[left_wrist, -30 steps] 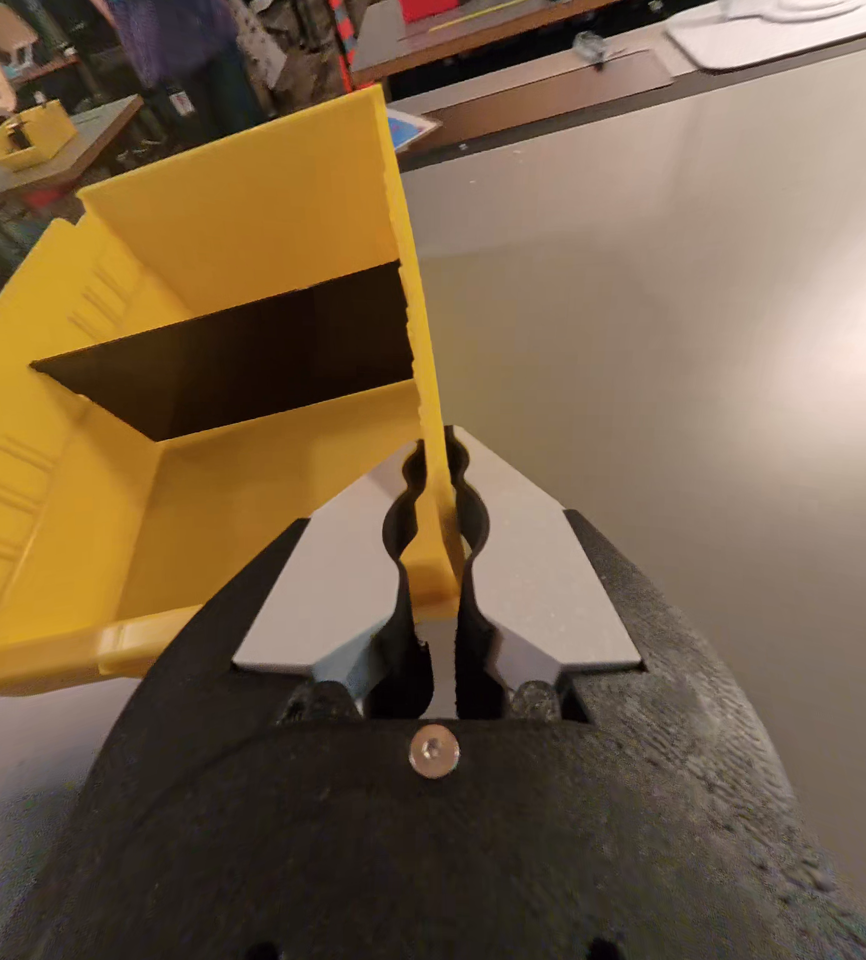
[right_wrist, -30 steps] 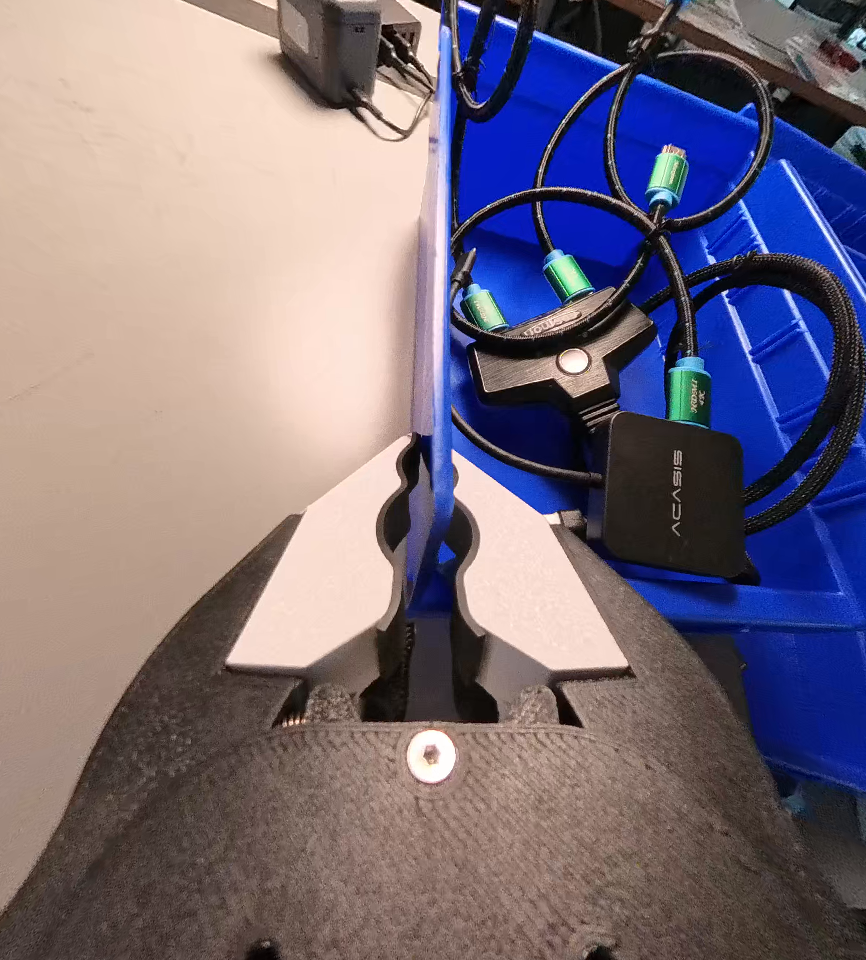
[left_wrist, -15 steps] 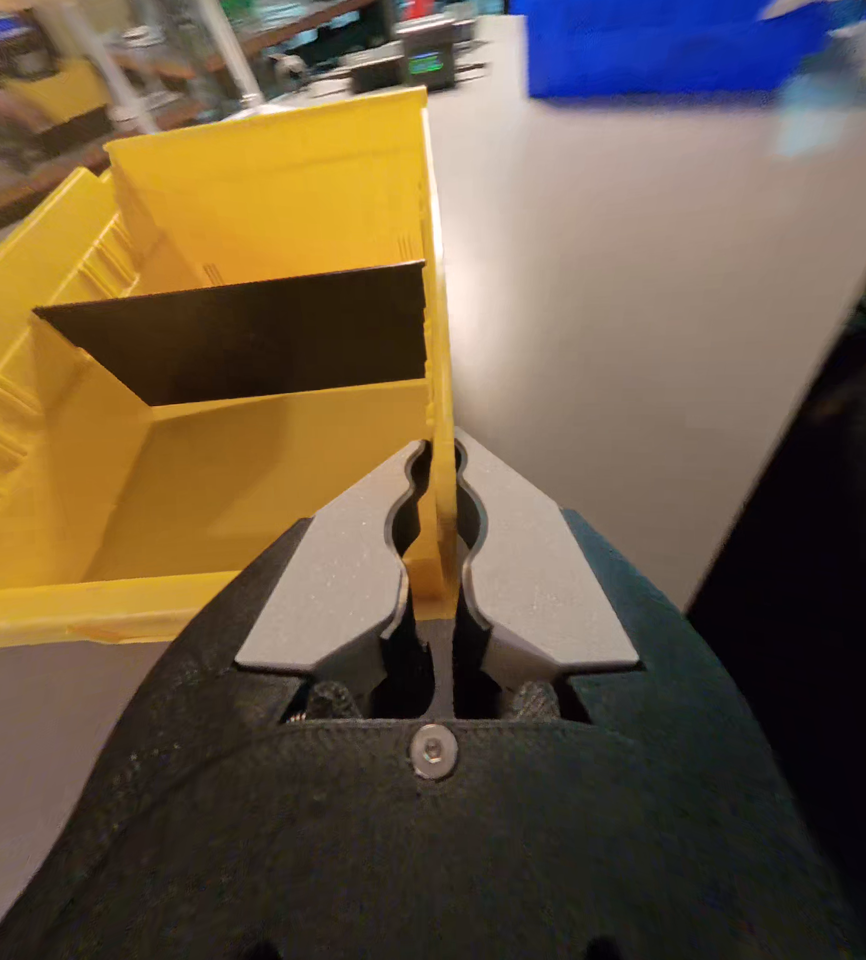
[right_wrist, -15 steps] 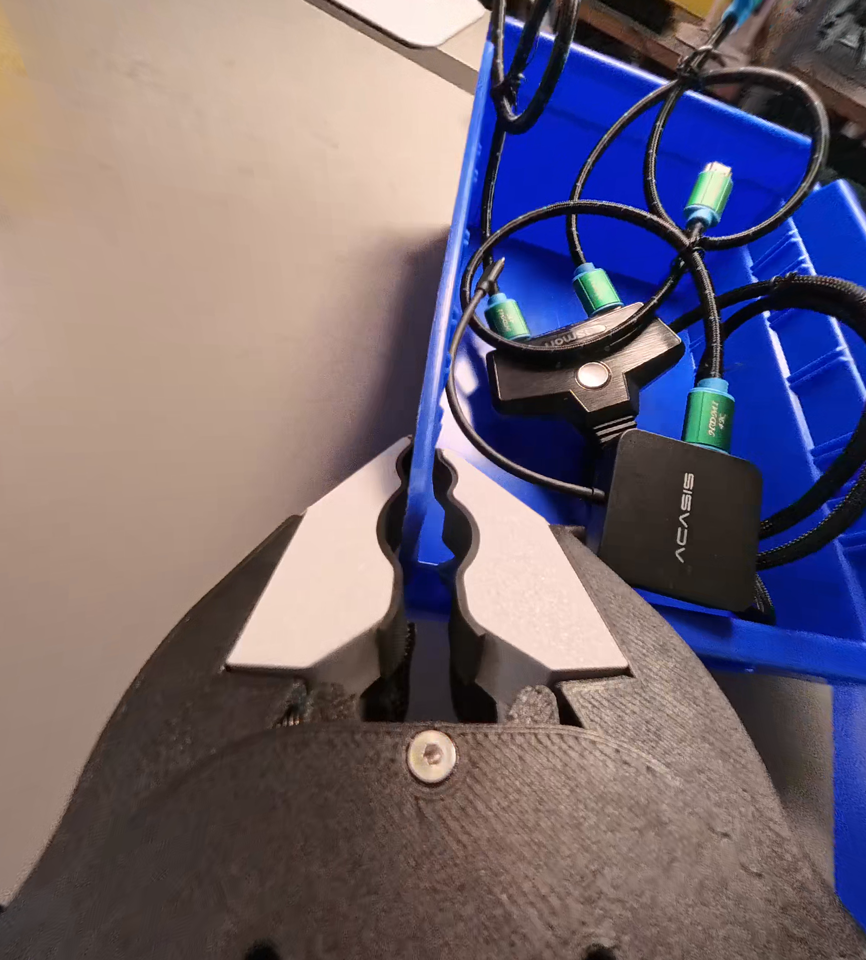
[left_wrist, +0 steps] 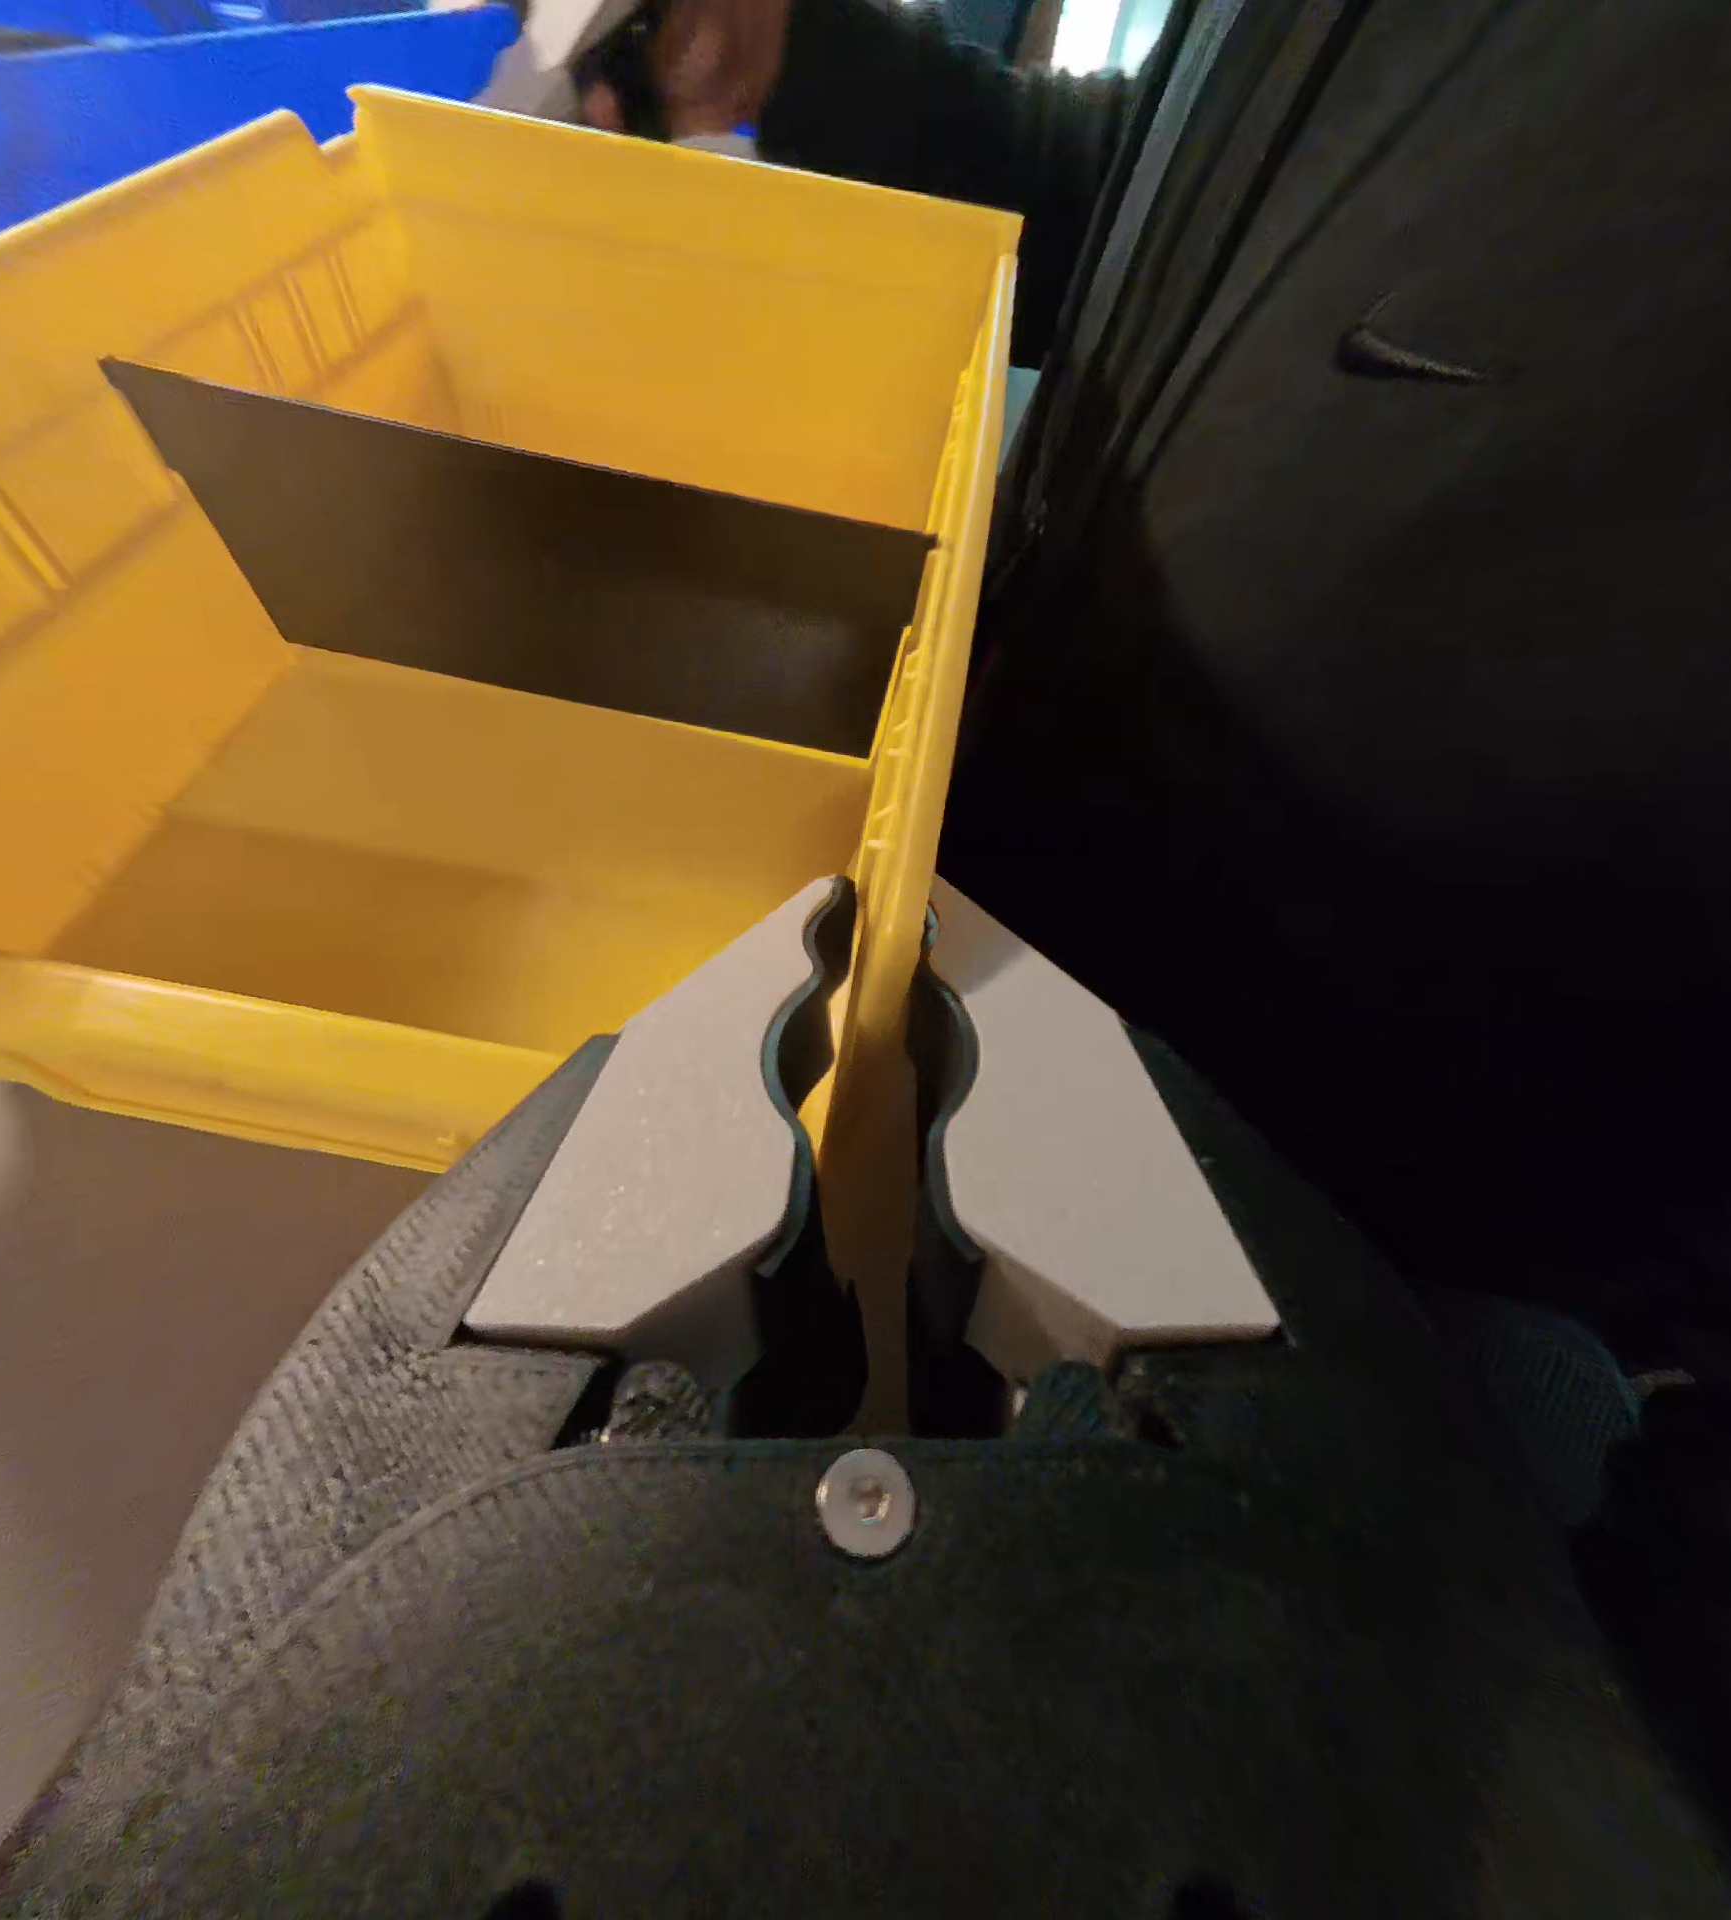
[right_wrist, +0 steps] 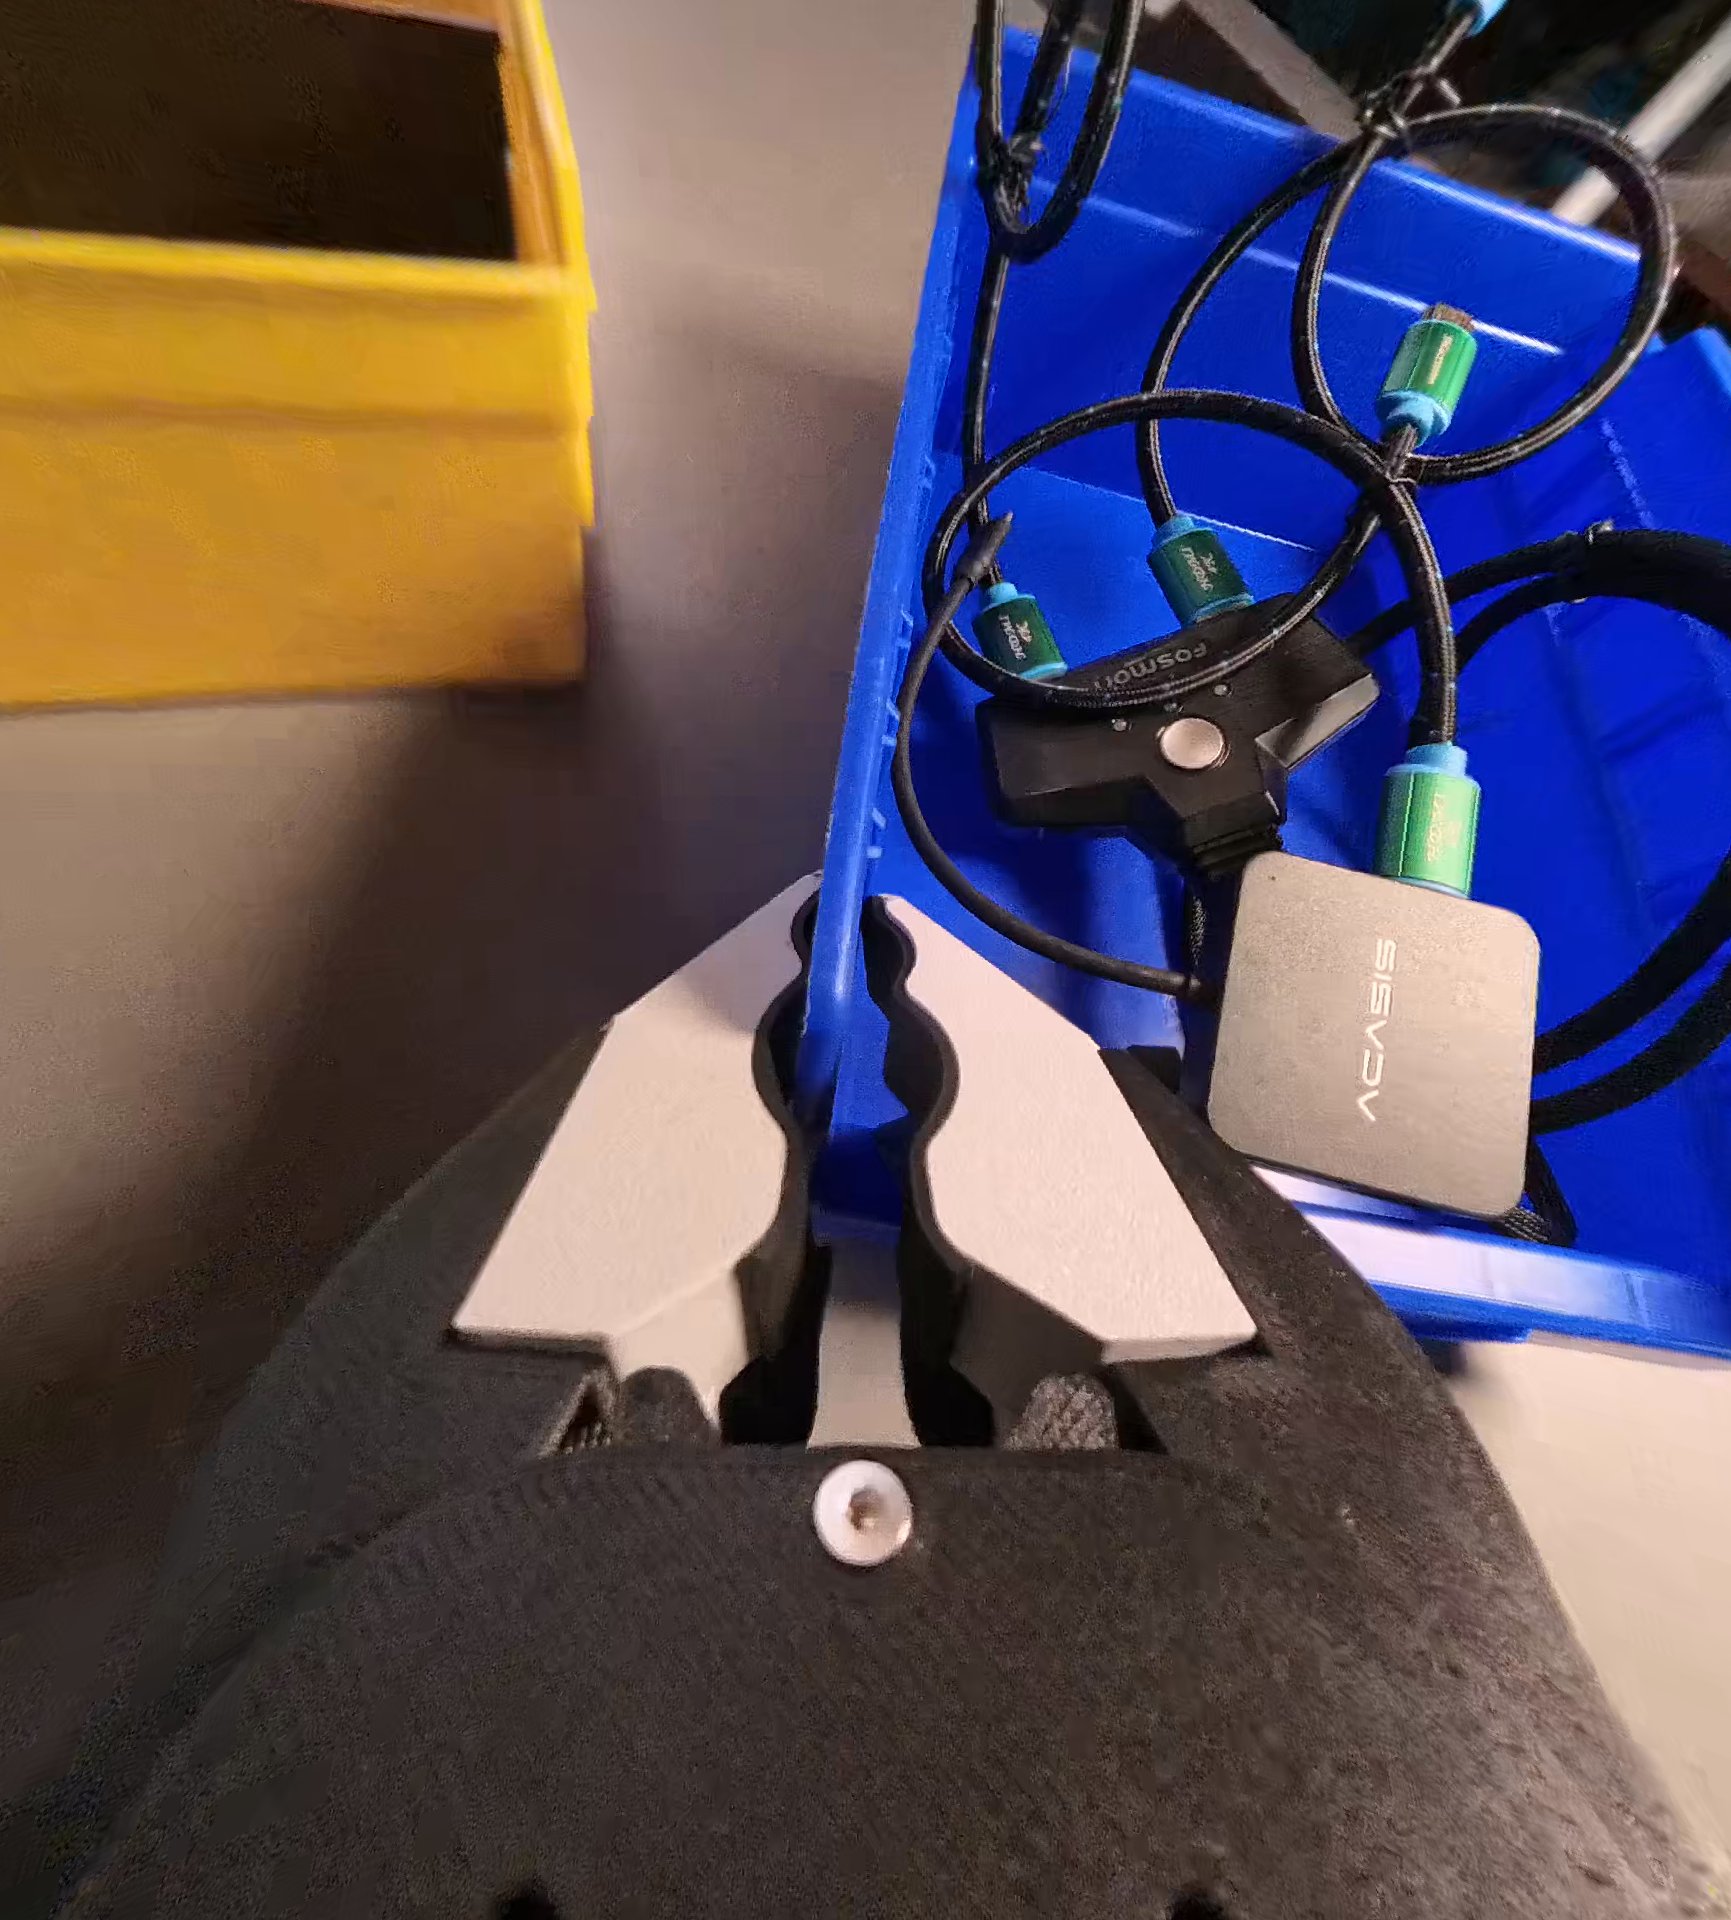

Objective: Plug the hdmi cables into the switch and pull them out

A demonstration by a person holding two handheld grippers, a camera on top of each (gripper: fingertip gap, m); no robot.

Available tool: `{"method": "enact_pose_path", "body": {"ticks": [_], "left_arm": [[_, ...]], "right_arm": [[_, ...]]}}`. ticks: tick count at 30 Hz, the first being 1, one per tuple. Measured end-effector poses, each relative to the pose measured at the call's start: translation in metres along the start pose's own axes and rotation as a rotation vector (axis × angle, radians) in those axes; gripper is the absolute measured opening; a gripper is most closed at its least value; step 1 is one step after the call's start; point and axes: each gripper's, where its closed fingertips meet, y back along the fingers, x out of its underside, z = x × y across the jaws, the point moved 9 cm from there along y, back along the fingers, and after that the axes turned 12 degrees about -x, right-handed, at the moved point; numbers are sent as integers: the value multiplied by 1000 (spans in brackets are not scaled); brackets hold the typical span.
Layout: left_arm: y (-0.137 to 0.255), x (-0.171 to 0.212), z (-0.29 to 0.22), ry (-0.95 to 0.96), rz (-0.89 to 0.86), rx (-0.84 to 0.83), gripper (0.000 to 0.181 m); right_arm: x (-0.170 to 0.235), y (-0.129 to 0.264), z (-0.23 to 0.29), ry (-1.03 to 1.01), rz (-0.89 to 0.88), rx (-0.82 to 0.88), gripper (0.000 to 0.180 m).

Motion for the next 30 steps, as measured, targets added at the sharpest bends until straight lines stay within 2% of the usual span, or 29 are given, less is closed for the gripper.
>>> {"method": "enact_pose_path", "body": {"ticks": [5, 7, 9, 11, 13, 15, 16, 19, 21, 23, 25, 27, 30], "left_arm": [[-32, -14, 3, -14, -24, 35, 8], [-38, -17, 4, 47, -55, 45, 10], [-29, -18, 6, 100, -91, 13, 22], [-10, -19, 13, 140, -138, -114, 36], [11, -22, 29, 203, -155, -257, 60], [30, -30, 59, 312, -201, -427, 59], [38, -37, 73, 362, -243, -453, 59], [54, -53, 131, 551, -321, -542, 60], [57, -55, 181, 653, -297, -614, 60], [49, -60, 228, 695, -239, -633, 63], [28, -73, 264, 731, -181, -540, 68], [-5, -90, 287, 736, -110, -418, 73], [-64, -109, 301, 686, 80, -286, 78]], "right_arm": [[-35, -51, -19, 46, -78, -106, 6], [-44, -50, -27, 3, -120, -78, 16], [-45, -30, -32, -33, -132, 8, 34], [-43, -2, -28, -113, -176, 83, 38], [-43, 23, -15, -255, -262, 88, 43], [-45, 36, 7, -380, -330, 53, 55], [-47, 37, 19, -426, -335, 31, 62], [-47, 27, 50, -542, -275, 37, 78], [-46, 18, 65, -597, -225, 58, 85], [-46, 7, 77, -644, -201, 64, 87], [-45, -4, 86, -674, -174, 40, 87], [-44, -12, 90, -673, -131, 37, 86], [-47, -14, 89, -629, -88, -2, 74]]}}
